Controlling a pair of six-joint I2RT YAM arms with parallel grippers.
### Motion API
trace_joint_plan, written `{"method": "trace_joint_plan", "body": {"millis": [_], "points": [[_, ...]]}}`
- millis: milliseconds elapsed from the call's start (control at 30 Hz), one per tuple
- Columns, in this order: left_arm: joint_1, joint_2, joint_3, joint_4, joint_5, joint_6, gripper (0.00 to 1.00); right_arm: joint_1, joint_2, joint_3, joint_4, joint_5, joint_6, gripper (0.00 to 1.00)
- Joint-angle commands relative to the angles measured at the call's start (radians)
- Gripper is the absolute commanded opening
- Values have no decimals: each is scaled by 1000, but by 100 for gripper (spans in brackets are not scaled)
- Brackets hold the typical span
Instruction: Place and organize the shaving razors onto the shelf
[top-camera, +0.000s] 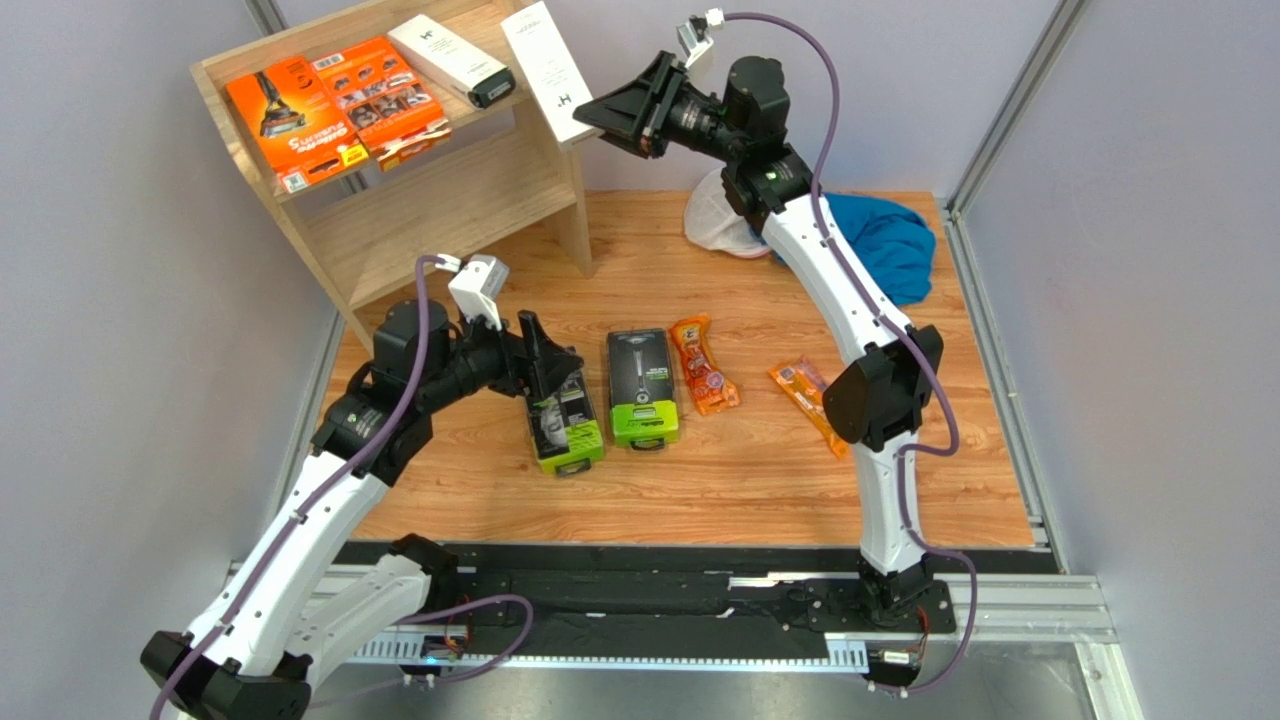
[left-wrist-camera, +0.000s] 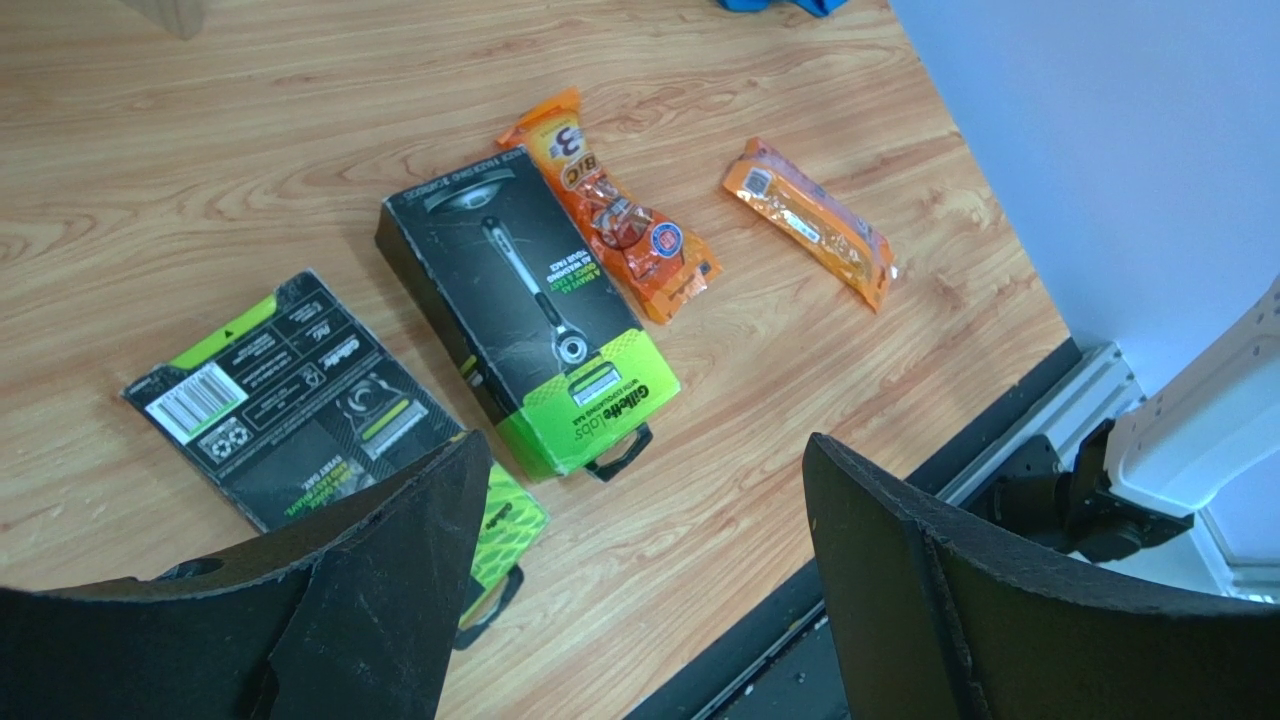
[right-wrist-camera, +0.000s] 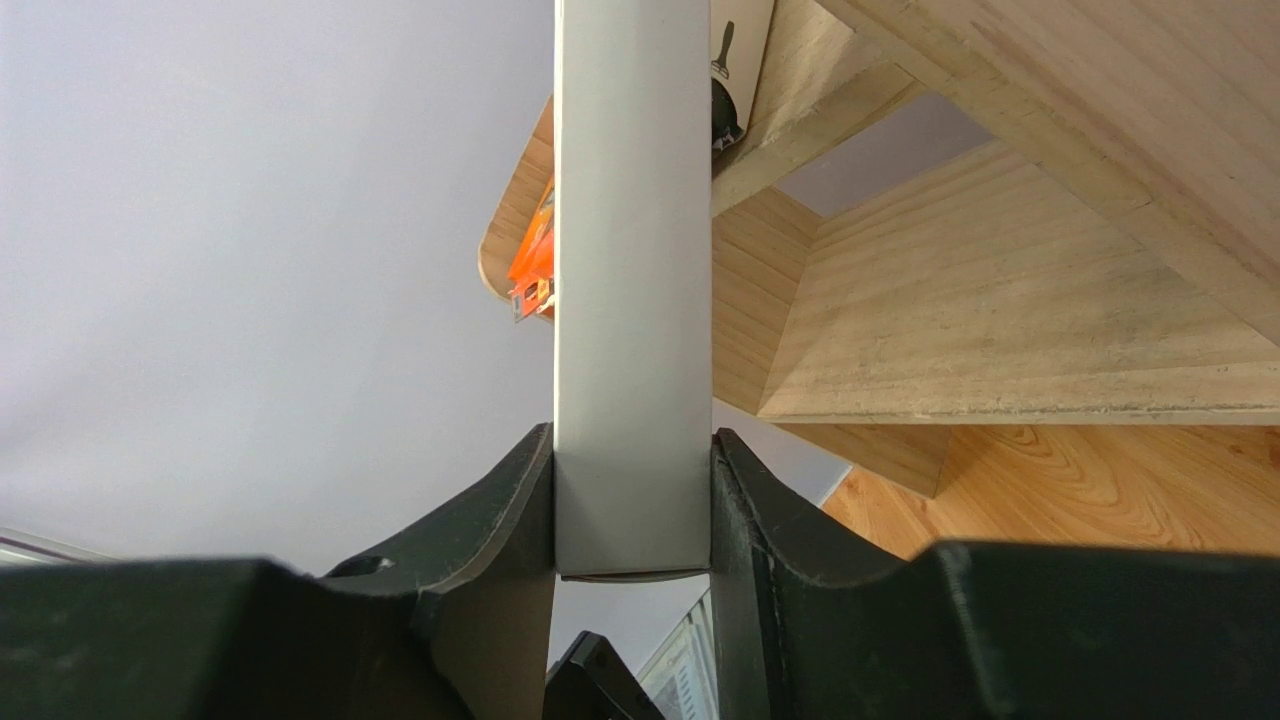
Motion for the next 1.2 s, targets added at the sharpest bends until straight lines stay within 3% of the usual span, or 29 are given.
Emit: {"method": "trace_joint_plan", "body": {"millis": [0,567,833,933,967,1033,1067,1133,1167], "points": [[3,-28,-1,-7,-12,26,85,5,17,17,24,7,23,0],[3,-28,32,-5,-15,31,85,58,31,25,-19,-5,6,0],[3,31,118,67,-3,31,82,56,66,83,48,3,92,0],[3,49,134,130,-72,0,70,59,69,92,110,-2,119,0],[3,51,132,149,-117,-12,57,58,69,97,111,1,123,0],[3,55,132,209,-165,-14,44,56,68,110,110,9,124,0],[3,57,135,226,-217,-12,30,58,66,115,108,15,126,0],[3,74,158,263,-260,-6,16,58,68,127,107,24,126,0],[3,87,170,275,-286,5,4,58,71,132,108,29,130,0]]}}
